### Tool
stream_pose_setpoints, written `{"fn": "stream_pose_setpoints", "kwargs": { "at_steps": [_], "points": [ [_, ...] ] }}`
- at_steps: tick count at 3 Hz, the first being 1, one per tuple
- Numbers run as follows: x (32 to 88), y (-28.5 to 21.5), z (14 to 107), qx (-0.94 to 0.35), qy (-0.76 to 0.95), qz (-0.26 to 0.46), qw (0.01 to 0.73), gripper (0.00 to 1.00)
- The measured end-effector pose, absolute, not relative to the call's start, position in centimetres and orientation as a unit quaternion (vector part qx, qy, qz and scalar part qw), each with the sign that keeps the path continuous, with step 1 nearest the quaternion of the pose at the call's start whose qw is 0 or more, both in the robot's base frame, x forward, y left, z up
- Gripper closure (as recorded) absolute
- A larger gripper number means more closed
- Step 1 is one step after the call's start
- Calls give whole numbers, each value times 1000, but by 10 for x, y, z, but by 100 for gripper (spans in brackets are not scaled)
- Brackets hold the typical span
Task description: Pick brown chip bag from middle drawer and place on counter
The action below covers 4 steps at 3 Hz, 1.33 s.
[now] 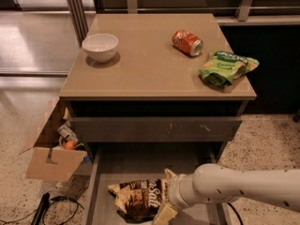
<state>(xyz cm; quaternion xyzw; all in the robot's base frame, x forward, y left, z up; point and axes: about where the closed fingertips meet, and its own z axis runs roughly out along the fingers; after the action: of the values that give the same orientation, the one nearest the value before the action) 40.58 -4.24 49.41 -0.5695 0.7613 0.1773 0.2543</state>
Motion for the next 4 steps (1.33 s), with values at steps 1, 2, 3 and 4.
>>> {"fn": "stream_pose_setpoints", "kwargs": {
  "at_steps": [1, 2, 3, 4],
  "points": [
    [398, -24, 442, -572, 767, 185, 225, 0],
    [410, -2, 422, -574, 765, 184, 227, 0],
    [425, 22, 414, -570, 764, 186, 240, 0],
    [432, 31, 395, -554, 772, 188, 247, 0]
  ]
}}
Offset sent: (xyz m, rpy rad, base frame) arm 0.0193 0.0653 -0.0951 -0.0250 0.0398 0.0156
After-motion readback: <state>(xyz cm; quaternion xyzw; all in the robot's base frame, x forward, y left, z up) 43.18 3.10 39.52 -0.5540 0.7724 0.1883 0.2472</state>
